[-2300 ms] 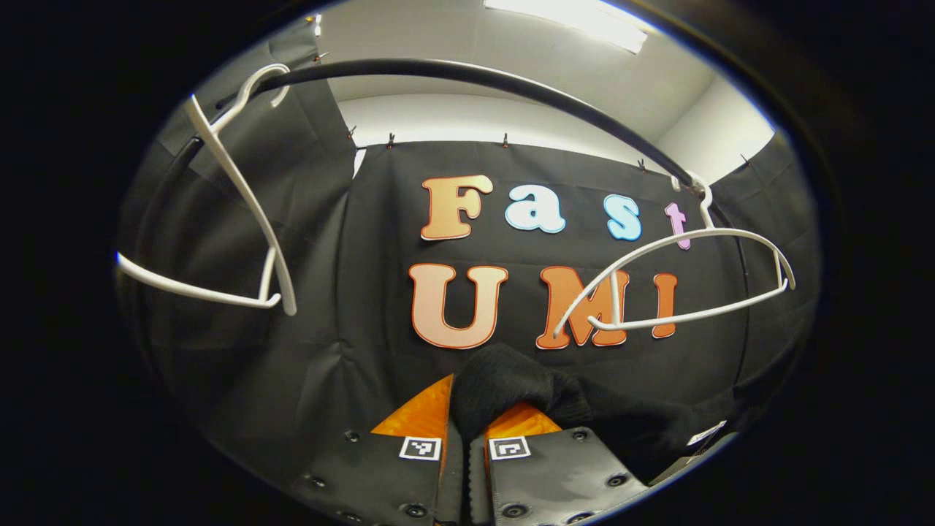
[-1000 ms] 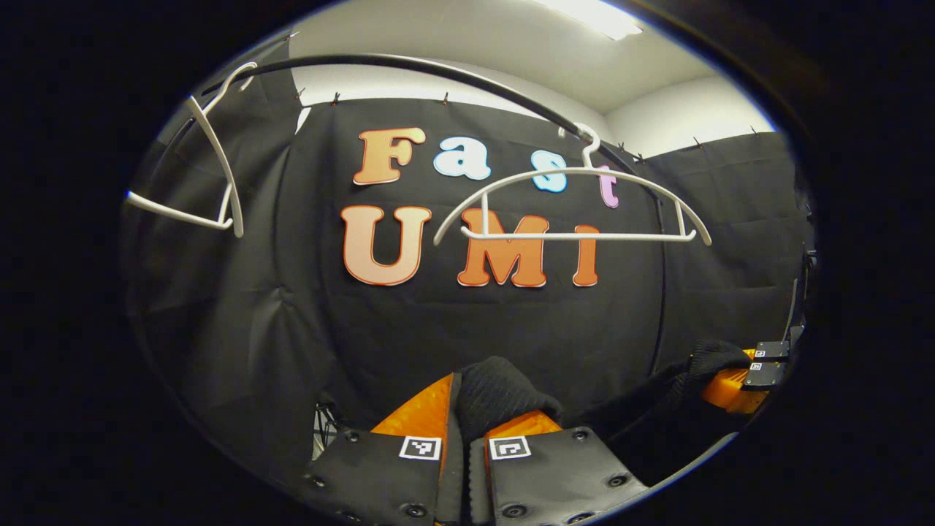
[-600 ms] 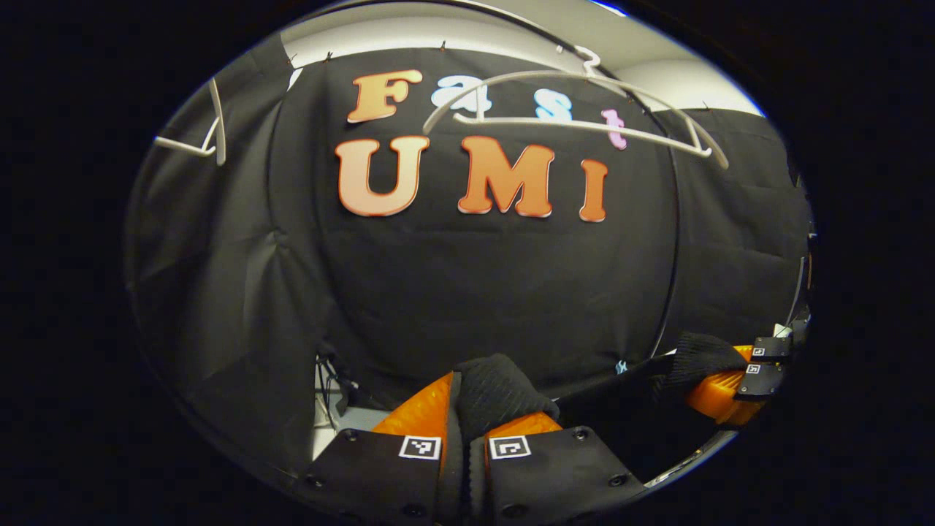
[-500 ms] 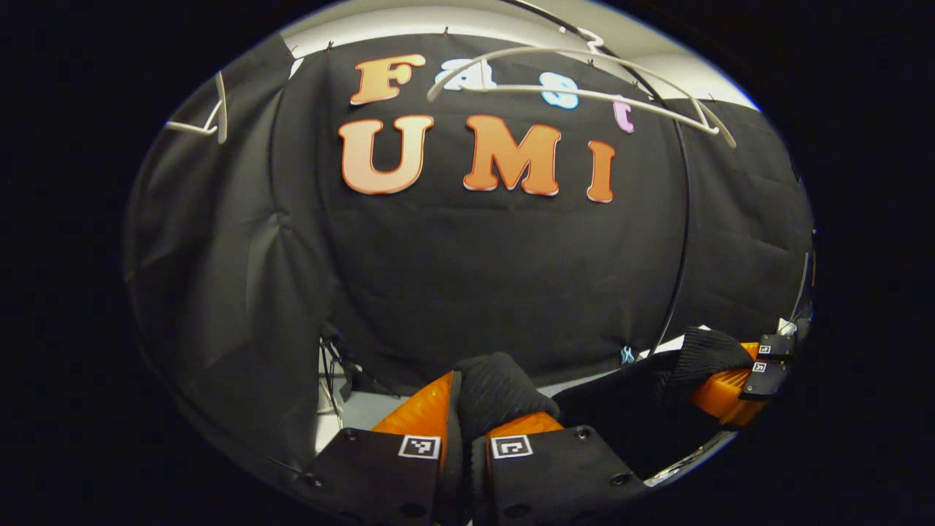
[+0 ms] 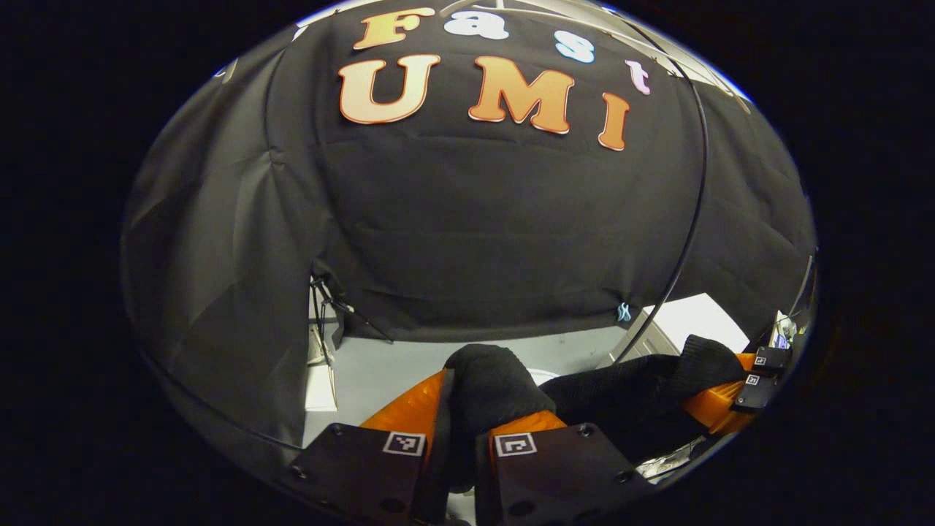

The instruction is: Grasp the clothes on the hanger with both hands and then place them into the laundry hamper below.

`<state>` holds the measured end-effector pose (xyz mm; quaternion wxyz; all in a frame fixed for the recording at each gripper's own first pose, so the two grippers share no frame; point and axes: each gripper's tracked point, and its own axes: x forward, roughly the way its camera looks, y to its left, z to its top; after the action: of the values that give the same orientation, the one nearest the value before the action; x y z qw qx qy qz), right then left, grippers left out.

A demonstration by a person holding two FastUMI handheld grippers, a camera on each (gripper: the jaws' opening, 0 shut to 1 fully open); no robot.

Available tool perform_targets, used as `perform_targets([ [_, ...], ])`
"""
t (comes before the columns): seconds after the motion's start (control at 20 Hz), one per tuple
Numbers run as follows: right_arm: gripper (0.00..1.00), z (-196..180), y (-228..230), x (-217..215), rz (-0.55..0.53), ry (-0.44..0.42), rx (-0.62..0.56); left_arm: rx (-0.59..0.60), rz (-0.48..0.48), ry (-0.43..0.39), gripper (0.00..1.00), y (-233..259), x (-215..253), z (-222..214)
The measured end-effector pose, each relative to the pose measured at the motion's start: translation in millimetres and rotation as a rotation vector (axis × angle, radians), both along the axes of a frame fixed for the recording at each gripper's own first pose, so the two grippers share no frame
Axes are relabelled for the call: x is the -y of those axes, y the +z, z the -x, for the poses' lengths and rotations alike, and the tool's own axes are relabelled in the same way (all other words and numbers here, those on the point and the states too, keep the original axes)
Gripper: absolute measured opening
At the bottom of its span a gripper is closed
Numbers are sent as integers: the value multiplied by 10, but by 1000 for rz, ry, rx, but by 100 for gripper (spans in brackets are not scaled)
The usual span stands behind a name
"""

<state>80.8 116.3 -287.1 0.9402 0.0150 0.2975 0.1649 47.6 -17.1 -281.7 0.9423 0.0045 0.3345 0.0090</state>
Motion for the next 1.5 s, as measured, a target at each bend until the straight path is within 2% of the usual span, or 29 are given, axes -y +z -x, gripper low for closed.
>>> perform_targets([
  [0.05,14,-9,-84,10,14,-7,-15,-16,-3,-8,21,-61,16,23],
  [0.15,17,16,-256,37,29,-7,-55,-58,-21,-29,31,-191,17,95],
  [0.2,24,65,-294,35,35,-9,-76,-75,-37,-26,34,-252,-14,132],
  [0.25,28,85,-352,33,38,-13,-96,-98,-64,-16,43,-301,-80,153],
  [0.3,47,119,-451,50,43,-14,-132,-127,-94,1,61,-388,-146,199],
  [0.35,53,167,-515,52,32,-21,-161,-158,-107,17,80,-454,-189,257],
  [0.4,49,196,-535,29,7,-31,-185,-186,-95,28,98,-513,-193,319],
  [0.45,55,221,-540,37,-15,-45,-204,-211,-75,40,98,-542,-180,372],
  [0.55,84,263,-572,113,-24,-70,-224,-212,-58,54,98,-559,-194,398],
  [0.6,84,258,-589,140,-19,-82,-225,-205,-61,58,99,-545,-238,390],
  [0.65,93,270,-593,171,-15,-89,-225,-198,-64,58,99,-537,-262,385],
  [1.25,93,557,-452,444,-5,-128,-203,-108,-30,49,98,-179,-212,537],
  [1.5,93,659,-52,572,-5,-141,-138,-26,-18,73,98,227,-276,632],
])
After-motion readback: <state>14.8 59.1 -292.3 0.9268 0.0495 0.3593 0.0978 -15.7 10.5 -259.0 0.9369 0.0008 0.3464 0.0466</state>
